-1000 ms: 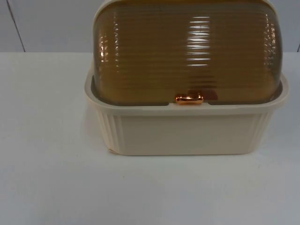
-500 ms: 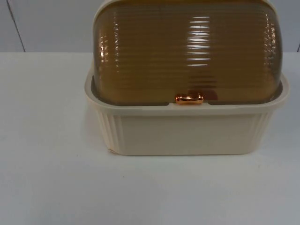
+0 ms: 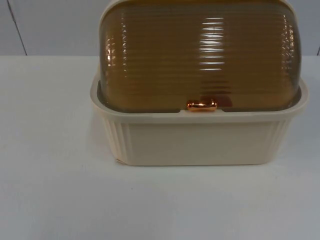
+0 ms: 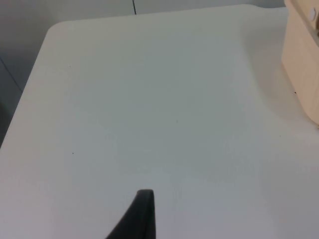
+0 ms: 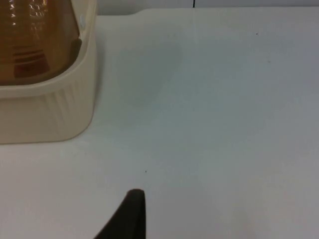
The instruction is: Open the box lid with the left hand, place the block into the box with the right hand, then close the box lid with the left hand.
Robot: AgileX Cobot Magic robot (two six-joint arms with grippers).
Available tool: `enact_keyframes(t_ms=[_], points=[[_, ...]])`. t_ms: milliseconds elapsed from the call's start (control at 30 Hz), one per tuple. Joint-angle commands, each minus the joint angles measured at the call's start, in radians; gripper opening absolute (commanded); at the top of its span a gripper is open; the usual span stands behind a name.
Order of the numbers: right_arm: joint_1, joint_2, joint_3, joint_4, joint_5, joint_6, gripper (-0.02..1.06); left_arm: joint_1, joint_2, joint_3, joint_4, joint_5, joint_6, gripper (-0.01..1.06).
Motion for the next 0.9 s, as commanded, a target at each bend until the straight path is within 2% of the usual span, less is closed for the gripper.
enact_keyframes(t_ms=[0, 867], points=[[-0.001, -0.003, 0.001, -0.002, -0.014, 0.000, 1.05, -0.005, -0.004, 0.006, 0.008, -0.009, -0.002, 1.05], [-0.001, -0.003, 0.001, 0.002, -0.014, 0.002, 1.05, -0.005, -0.004, 0.006, 0.008, -0.009, -0.002, 1.05]])
